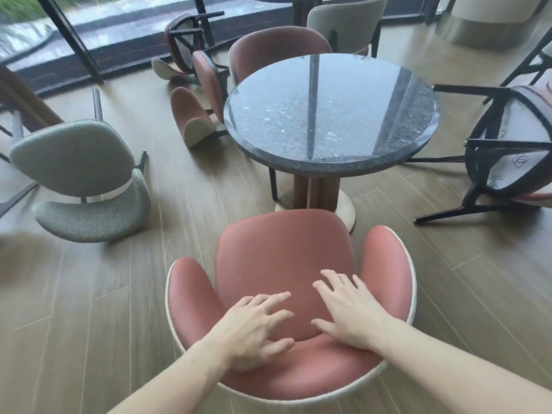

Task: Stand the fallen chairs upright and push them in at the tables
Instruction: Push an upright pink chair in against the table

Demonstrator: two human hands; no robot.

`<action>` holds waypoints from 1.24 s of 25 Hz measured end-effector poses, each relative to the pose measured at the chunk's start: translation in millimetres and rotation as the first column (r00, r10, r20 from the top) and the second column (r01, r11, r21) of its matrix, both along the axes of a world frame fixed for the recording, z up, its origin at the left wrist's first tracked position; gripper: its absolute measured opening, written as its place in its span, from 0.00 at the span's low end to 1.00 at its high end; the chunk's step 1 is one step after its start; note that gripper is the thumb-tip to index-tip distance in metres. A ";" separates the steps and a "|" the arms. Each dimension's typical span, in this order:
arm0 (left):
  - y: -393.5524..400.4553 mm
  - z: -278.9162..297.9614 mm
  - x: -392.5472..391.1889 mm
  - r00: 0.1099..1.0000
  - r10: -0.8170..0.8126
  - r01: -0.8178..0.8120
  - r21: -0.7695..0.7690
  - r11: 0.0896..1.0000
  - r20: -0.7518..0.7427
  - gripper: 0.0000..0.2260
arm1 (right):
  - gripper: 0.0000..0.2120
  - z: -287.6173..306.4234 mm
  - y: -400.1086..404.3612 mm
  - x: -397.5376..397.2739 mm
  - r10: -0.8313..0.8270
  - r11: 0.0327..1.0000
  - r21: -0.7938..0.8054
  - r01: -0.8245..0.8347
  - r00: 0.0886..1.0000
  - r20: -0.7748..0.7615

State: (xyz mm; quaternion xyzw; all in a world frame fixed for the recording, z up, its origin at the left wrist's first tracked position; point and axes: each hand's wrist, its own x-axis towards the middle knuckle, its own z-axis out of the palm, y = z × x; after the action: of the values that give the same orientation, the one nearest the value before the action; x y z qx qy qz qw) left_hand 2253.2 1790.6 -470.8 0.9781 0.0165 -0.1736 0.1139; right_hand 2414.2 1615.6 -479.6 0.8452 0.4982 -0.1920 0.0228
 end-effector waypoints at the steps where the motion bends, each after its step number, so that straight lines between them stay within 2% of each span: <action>1: -8.1 3.9 -1.5 1.000 0.018 -0.018 0.005 1.000 -0.008 0.31 | 0.34 9.2 -6.8 -3.7 0.010 1.000 0.017 -0.010 1.000 -0.025; 4: -38.6 17.2 -10.8 0.997 0.056 -0.055 0.034 0.998 -0.043 0.37 | 0.38 31.7 -33.9 -20.0 0.051 0.999 0.016 -0.049 0.993 -0.104; 7: -65.4 23.8 -28.4 0.996 0.041 -0.034 0.078 0.996 -0.084 0.43 | 0.46 34.3 -63.9 -37.5 0.206 0.976 -0.052 -0.211 0.975 -0.086; 10: -77.9 24.8 -40.1 0.991 0.043 -0.019 0.184 0.983 -0.129 0.38 | 0.37 23.7 -78.2 -43.5 0.309 0.948 -0.089 -0.304 0.950 0.042; 14: -83.8 23.8 -39.7 0.972 0.141 -0.085 0.280 0.956 -0.186 0.34 | 0.25 13.7 -73.5 -45.3 0.237 0.969 -0.111 -0.222 0.958 0.159; 18: -92.4 19.3 -19.8 0.960 0.129 -0.041 0.333 0.942 -0.248 0.34 | 0.22 11.9 -70.8 -31.1 0.279 0.959 -0.107 -0.263 0.942 0.184; 23: -92.5 22.0 -8.2 0.948 0.079 0.036 0.350 0.936 -0.309 0.19 | 0.19 14.5 -70.5 -23.7 0.333 0.940 -0.140 -0.311 0.926 0.178; 31: -90.6 24.6 -10.7 0.947 0.102 -0.001 0.316 0.949 -0.303 0.16 | 0.18 15.4 -71.0 -23.2 0.343 0.935 -0.160 -0.316 0.920 0.187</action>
State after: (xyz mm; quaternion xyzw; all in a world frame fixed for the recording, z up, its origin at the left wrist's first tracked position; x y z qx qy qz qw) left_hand 2242.5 1700.0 -446.2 0.9425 0.0876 -0.3200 -0.0413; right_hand 2391.0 1544.6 -464.2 0.7616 0.6150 -0.1253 0.1614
